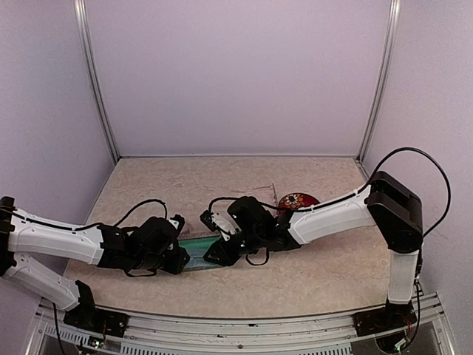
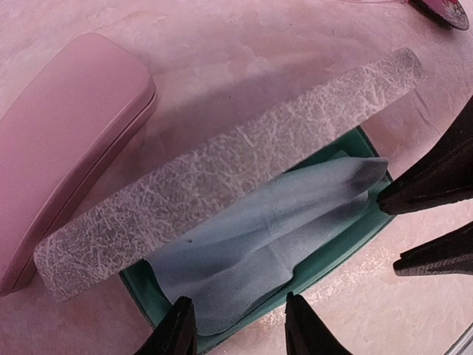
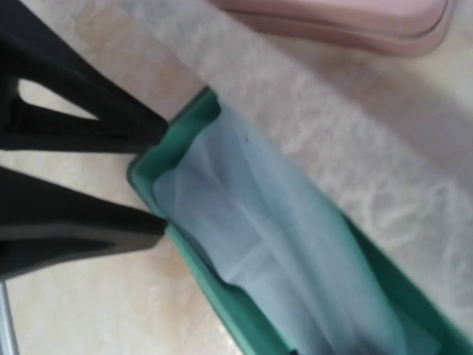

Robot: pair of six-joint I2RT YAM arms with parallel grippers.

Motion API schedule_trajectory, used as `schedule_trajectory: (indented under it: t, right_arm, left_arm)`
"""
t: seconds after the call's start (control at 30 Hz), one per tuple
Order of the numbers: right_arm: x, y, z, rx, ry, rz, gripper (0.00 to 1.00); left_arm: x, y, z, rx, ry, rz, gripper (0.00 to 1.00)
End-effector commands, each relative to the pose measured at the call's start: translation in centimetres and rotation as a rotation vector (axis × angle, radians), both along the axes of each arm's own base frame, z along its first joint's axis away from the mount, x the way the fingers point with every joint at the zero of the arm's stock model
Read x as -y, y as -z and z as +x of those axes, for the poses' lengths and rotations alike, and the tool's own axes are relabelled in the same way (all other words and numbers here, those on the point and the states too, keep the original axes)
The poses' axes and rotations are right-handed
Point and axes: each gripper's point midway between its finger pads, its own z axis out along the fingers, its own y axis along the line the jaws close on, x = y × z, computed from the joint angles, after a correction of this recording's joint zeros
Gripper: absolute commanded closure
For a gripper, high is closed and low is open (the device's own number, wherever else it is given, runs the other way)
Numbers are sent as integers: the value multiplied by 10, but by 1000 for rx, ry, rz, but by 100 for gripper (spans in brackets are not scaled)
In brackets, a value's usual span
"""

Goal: Organize the sunglasses
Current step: Smooth out the folded cleaning cloth from the sunglasses case.

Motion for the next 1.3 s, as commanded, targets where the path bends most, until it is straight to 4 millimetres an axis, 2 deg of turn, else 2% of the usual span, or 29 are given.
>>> schedule_trajectory:
  t: [0.0,0.47,0.9,1.07,1.27]
  right_arm:
    - [-6,15,-3,-25,10,3,70]
    - [-10,33,10,-19,67,-63,74]
    - [-12,38,22,57,113,-84,74]
    - [-10,36,27,155,137,-98,75]
    - [-11,21,29,265,155,-73,75]
  left_arm:
    - [7,0,-2,7,6,-55,59]
    - [6,16,-2,11,6,-53,60]
    - [9,30,-1,-8,9,-32,60]
    - [10,34,-3,-22,12,-31,59]
    - [7,38,-4,-30,10,-17,59]
